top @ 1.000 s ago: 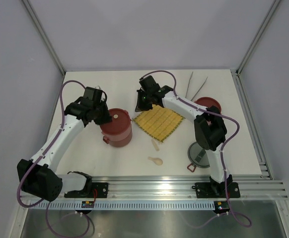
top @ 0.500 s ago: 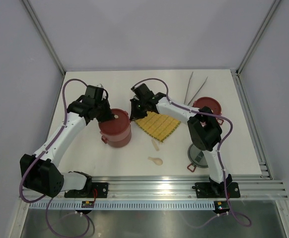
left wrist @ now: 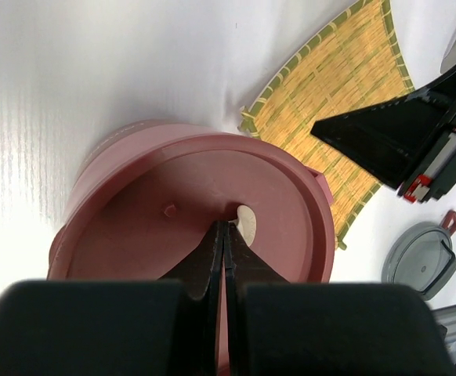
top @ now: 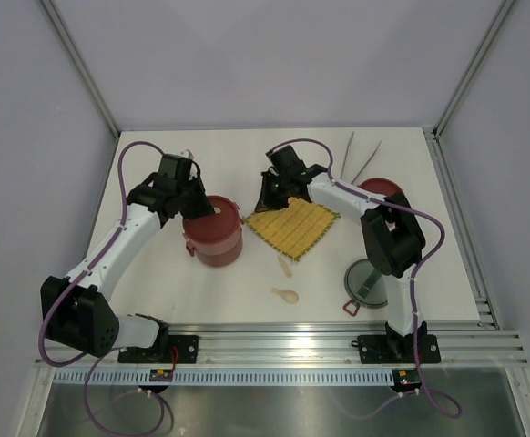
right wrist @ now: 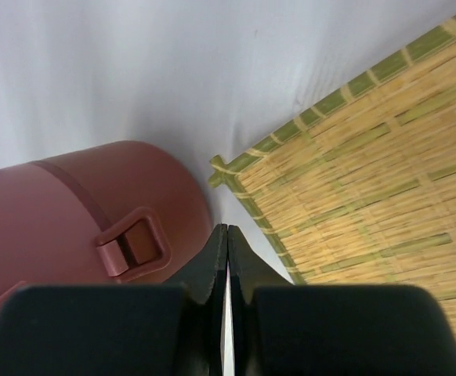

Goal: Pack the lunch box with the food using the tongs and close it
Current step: Close the fastener on the packing box.

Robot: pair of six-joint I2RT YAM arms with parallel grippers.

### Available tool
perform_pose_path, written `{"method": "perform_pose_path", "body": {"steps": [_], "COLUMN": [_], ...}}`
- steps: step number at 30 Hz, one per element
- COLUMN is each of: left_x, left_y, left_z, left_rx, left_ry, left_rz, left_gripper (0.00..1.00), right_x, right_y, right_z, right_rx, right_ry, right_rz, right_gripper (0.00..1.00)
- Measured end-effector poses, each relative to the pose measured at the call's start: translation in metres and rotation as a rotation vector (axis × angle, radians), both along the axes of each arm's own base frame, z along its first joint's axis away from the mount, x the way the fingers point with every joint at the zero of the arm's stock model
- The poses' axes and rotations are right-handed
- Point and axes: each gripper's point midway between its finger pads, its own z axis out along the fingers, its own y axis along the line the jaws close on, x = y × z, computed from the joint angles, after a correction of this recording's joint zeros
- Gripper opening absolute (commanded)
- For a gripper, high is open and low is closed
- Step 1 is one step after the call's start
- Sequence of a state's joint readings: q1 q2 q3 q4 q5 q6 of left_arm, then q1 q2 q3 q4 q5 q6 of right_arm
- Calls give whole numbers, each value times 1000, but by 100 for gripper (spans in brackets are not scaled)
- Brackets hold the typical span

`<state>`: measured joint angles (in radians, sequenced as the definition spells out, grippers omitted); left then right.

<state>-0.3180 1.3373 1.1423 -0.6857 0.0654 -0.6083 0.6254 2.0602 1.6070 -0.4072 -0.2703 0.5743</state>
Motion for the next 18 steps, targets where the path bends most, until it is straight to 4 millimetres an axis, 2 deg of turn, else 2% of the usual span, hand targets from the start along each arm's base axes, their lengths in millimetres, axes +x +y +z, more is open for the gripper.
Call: {"method": "perform_pose_path", "body": {"steps": [3, 6, 8, 14, 18], "left_x": [2, 4, 4, 6, 13], "left_y": [-1, -3, -2, -1, -5], "left_z": [-1, 0, -2, -2, -2], "left_rx": [-3, -8, -4, -6, -16], "left_ry": [-3, -9, -2, -7, -23], "left_rz": [-3, -6, -7, -6, -12], "left_gripper": [0, 0, 0, 0, 0], "right_x": [-11, -25, -28, -30, -31], "right_y": [13, 41, 50, 48, 30], "right_z": [6, 19, 20, 16, 10], "right_rx": [-4, 18, -13, 1, 14], "right_ry": [3, -14, -52, -34, 0], "right_rz": [34, 97, 120, 115, 73], "right_gripper": [4, 4, 4, 4, 4]}}
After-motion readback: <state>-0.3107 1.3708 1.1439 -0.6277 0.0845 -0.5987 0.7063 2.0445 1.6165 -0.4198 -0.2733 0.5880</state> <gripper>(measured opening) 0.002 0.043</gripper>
